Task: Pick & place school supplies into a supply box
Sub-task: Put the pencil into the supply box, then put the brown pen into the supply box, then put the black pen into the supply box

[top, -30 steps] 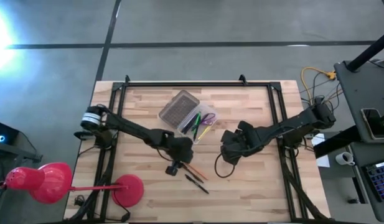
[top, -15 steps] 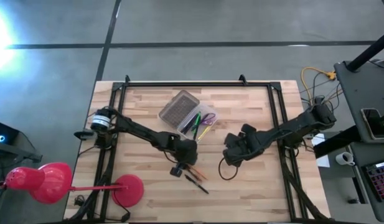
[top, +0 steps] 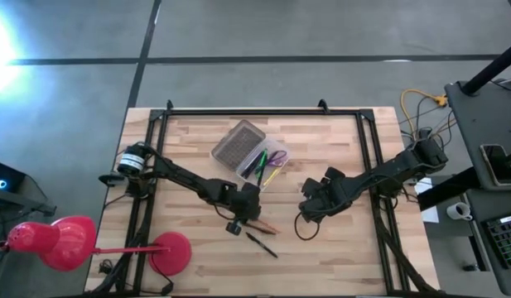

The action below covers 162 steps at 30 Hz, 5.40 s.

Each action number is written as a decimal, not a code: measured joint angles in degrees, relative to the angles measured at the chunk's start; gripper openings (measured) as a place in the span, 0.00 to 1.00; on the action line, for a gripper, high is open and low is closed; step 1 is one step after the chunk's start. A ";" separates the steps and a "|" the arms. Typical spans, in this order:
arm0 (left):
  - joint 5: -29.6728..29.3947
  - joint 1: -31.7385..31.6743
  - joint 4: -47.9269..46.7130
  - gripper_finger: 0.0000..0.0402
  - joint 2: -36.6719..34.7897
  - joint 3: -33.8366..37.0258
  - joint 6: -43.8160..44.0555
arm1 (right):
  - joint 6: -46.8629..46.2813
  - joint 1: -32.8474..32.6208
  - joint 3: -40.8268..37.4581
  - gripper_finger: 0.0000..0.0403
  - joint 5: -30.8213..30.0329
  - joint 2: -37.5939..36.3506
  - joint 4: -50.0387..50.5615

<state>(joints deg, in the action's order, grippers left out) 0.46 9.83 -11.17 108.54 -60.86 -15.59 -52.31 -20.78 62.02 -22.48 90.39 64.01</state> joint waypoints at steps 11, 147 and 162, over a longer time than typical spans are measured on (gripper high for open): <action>2.45 -1.32 -0.72 0.01 -2.33 0.30 11.28 | -0.24 0.00 -0.09 0.42 -0.22 0.00 0.09; -2.02 16.98 17.97 0.21 -0.03 -1.04 26.55 | 53.58 21.46 20.24 0.59 -6.03 7.44 -10.47; -3.72 14.63 12.61 0.37 3.43 -4.46 20.57 | 49.52 19.61 17.44 0.67 -6.14 5.33 -7.06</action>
<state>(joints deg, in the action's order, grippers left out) -3.27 24.46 1.44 111.97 -65.32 4.97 -2.79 -1.17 79.46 -28.62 95.72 56.95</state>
